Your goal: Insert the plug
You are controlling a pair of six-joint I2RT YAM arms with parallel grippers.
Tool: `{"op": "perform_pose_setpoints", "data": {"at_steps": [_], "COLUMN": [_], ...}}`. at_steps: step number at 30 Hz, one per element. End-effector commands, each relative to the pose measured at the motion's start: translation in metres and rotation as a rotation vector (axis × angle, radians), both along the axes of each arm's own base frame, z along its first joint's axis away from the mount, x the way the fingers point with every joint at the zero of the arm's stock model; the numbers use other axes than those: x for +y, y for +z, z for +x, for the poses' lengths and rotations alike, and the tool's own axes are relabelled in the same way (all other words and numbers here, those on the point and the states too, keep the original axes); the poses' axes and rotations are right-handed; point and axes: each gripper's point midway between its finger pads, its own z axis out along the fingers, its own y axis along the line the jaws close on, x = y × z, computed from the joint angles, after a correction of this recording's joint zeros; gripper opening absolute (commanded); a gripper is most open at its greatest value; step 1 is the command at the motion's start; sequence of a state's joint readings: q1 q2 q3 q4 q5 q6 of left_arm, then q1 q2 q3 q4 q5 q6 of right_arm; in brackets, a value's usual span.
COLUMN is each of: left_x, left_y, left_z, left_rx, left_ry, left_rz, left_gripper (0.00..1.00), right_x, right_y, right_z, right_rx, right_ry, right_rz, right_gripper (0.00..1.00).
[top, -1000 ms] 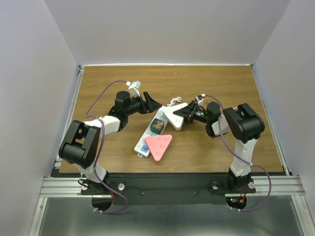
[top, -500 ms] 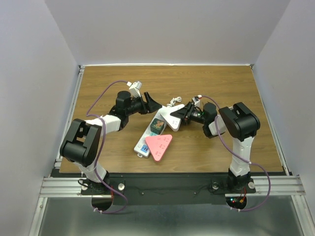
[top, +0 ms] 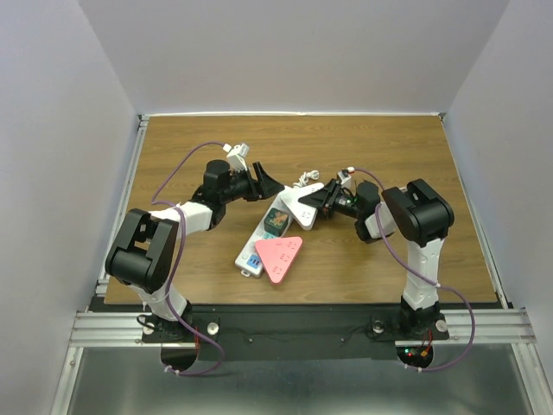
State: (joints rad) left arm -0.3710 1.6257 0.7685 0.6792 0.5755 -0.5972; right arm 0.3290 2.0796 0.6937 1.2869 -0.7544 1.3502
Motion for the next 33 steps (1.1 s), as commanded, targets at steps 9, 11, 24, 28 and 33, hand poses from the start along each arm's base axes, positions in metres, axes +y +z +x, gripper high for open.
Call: {"op": "perform_pose_setpoints", "data": {"at_steps": [9,11,24,28,33], "left_x": [-0.007,-0.007,-0.018,-0.021,-0.020], "left_y": [0.017,0.011,-0.030,-0.033,-0.044], "left_z": [0.018,0.021,0.015,0.014,0.010], "left_rx": [-0.081,-0.075,-0.021,-0.019,0.002], "left_ry": [-0.007,-0.002,-0.050,-0.063,-0.075], "left_rz": [0.039,0.062,0.143,0.145,0.155], "left_gripper": [0.78,0.78,0.78,0.78,0.77], "right_x": [0.001,0.001,0.000,-0.001,-0.002], "right_y": [-0.005,-0.008,-0.020,-0.025,-0.033], "right_z": [0.004,0.005,0.014,0.020,0.026], "right_rx": [-0.054,-0.051,-0.019,0.002,0.032], "right_ry": [-0.022,-0.027,-0.064,-0.084,-0.108], "right_rz": [-0.006,-0.009,-0.024,-0.050,-0.084], "right_gripper": [0.00,0.01,0.00,0.00,0.00]}}
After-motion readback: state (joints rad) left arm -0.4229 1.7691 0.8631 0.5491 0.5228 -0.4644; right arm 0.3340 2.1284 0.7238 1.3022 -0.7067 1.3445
